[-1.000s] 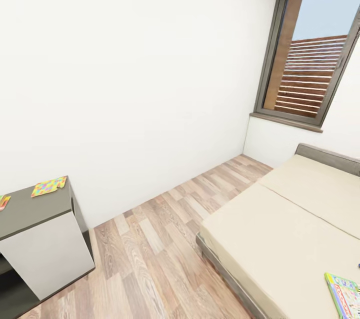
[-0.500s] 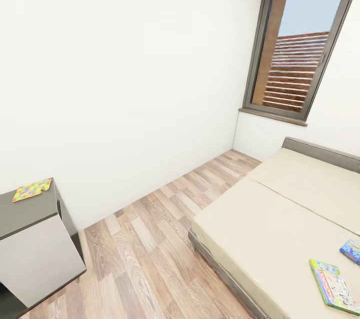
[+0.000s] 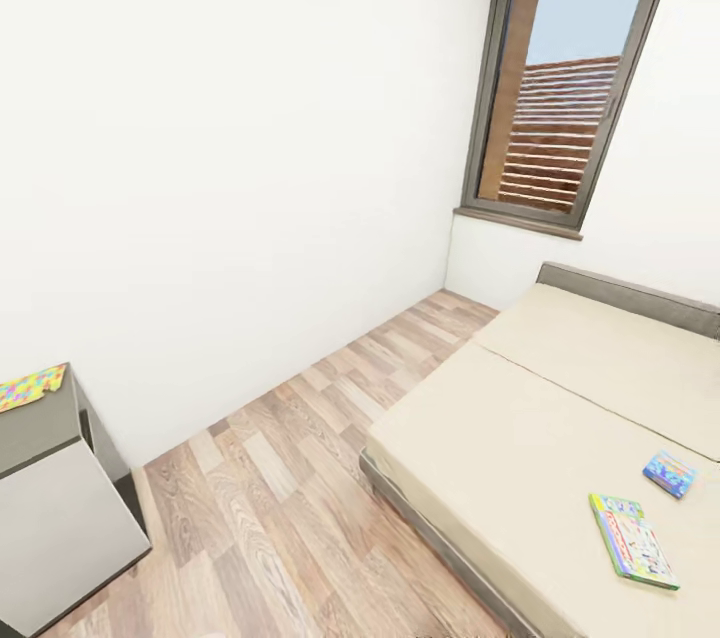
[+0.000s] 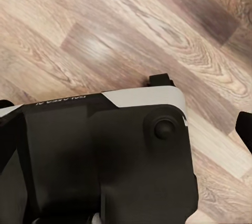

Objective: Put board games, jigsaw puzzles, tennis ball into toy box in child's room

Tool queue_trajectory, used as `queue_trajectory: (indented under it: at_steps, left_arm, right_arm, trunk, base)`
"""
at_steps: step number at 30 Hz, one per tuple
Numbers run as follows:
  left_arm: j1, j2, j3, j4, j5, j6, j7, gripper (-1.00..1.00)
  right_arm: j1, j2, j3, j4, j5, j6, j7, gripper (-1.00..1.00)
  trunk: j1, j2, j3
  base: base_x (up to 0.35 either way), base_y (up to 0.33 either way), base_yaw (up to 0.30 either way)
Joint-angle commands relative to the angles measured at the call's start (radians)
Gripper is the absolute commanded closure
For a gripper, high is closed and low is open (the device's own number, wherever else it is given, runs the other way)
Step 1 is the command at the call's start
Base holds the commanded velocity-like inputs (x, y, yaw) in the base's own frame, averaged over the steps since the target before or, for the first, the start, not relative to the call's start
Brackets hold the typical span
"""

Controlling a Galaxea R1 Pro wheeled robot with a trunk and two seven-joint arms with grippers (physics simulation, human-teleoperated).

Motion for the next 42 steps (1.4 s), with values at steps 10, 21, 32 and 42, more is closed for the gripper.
queue_trajectory:
  at_steps: [10, 21, 32, 42]
  left_arm:
    - [0.0, 0.0, 0.002, -0.002, 0.004, 0.005, -0.002, -1.0]
    - [0.0, 0.0, 0.002, -0.002, 0.004, 0.005, -0.002, -1.0]
    - [0.001, 0.0, 0.002, -0.002, 0.004, 0.005, -0.002, -1.0]
    - [0.001, 0.001, 0.002, -0.002, 0.004, 0.005, -0.002, -1.0]
  right_arm:
    - [0.0, -0.001, -0.007, -0.002, -0.006, 0.004, -0.001, -1.0]
    - [0.0, -0.001, -0.007, -0.002, -0.007, 0.004, -0.001, -1.0]
    - [0.0, -0.001, -0.007, -0.002, -0.007, 0.003, -0.001, -1.0]
    - [0.0, -0.001, -0.007, -0.002, -0.007, 0.003, -0.001, -1.0]
  trunk:
    - [0.001, -0.002, -0.017]
    - [0.001, -0.002, -0.033]
    - [0.001, -0.002, -0.049]
    - [0.001, -0.002, -0.063]
  base:
    - [0.0, 0.0, -0.168]
    - [0.0, 0.0, -0.168]
    - [0.0, 0.0, -0.168]
    - [0.0, 0.0, -0.168]
